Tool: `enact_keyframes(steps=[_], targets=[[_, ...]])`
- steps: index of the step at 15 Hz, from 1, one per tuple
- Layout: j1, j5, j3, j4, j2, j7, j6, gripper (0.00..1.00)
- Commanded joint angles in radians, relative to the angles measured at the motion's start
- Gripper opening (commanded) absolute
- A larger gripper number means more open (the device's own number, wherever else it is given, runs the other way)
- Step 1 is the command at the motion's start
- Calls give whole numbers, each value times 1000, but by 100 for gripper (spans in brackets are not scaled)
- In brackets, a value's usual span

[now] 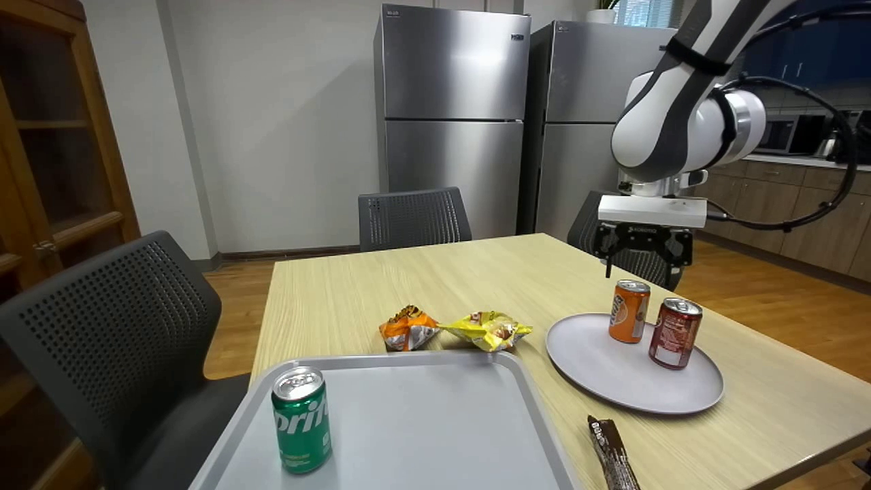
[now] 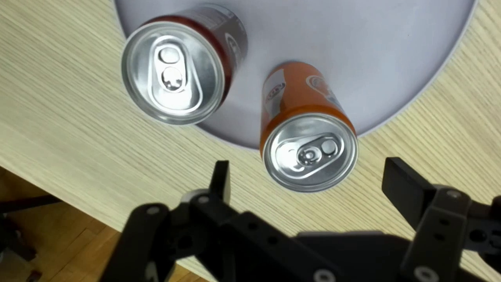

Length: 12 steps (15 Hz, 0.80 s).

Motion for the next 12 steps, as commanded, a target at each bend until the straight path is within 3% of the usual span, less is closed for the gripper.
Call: enact_keyframes(steps=[1, 7, 8, 9, 12], targets=[[29, 35, -19, 59, 59, 8, -14, 100], [46, 75, -27, 74, 97, 6, -17, 100], [47, 77, -27, 73, 98, -1, -16, 75], [51, 79, -30, 70, 98, 3, -16, 74], [61, 77, -41, 58, 86, 9, -19, 49]])
